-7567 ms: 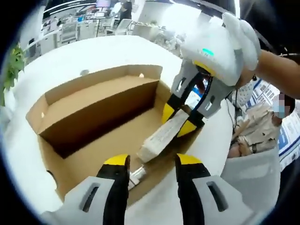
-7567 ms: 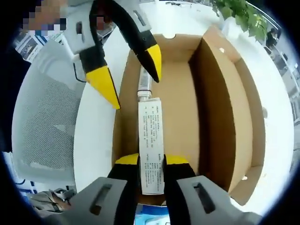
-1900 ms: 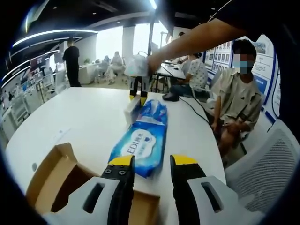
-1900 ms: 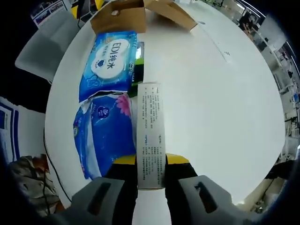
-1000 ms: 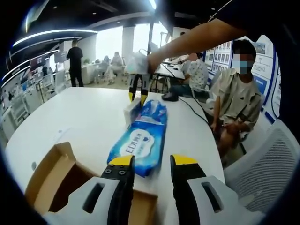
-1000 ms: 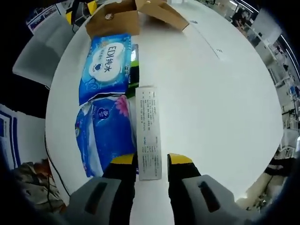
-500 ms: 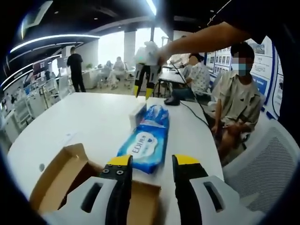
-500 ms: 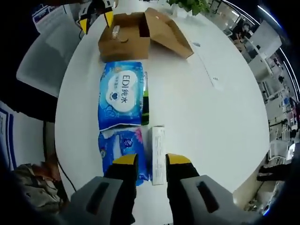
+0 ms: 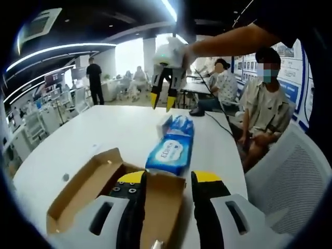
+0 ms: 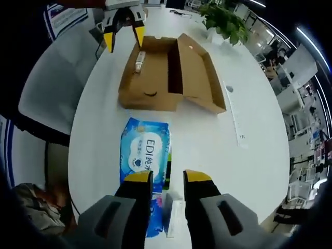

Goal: Operate the shoe box by opening the lid, removing the specified soft item, and placing it in the target area until the item is outside and the box remains undamaged.

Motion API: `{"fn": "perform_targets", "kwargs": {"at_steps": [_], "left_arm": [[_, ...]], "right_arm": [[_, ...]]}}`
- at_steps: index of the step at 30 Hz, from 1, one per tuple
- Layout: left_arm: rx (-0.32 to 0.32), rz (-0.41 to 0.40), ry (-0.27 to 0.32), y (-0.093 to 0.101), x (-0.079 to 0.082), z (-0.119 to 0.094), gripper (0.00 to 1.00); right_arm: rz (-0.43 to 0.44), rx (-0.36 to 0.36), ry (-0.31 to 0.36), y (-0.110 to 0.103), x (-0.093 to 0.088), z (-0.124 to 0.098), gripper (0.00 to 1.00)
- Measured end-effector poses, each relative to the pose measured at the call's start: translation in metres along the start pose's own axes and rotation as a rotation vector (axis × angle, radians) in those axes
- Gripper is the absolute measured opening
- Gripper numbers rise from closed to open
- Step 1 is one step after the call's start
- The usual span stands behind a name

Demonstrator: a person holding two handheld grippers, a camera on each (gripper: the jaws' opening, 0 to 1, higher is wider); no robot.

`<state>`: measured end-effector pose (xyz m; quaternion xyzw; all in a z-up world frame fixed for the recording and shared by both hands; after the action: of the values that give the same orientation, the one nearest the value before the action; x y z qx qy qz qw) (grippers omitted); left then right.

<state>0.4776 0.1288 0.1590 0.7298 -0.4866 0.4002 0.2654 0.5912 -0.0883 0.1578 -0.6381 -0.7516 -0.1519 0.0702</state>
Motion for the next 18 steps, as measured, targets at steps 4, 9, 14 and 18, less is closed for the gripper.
{"fn": "perform_targets", "kwargs": {"at_steps": [4, 9, 14, 18], "left_arm": [[0.024, 0.003, 0.001, -0.004, -0.006, -0.019, 0.36], [0.050, -0.003, -0.002, -0.013, -0.015, -0.038, 0.36], [0.072, -0.019, -0.016, -0.021, -0.032, -0.054, 0.35], [0.083, -0.039, -0.036, -0.024, -0.051, -0.065, 0.35]], "right_arm": [[-0.034, 0.006, 0.012, -0.004, 0.028, 0.000, 0.21], [-0.066, 0.017, 0.052, -0.006, 0.069, 0.006, 0.21], [-0.109, 0.048, 0.093, -0.011, 0.111, 0.026, 0.21], [-0.148, 0.093, 0.114, -0.017, 0.142, 0.050, 0.21]]}}
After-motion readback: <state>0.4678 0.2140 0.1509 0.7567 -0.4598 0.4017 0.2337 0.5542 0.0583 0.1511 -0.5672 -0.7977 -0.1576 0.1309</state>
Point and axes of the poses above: the point that each gripper's makers call its tool centre point, and the gripper's own axes: z roughly forward along the fingers, y roughly to its right, x roughly out of its top, the point moved 4 cm from there along -z, roughly backward along the fingers, and after that the axes turned 4 degrees about -y, right-handed, at the moved point
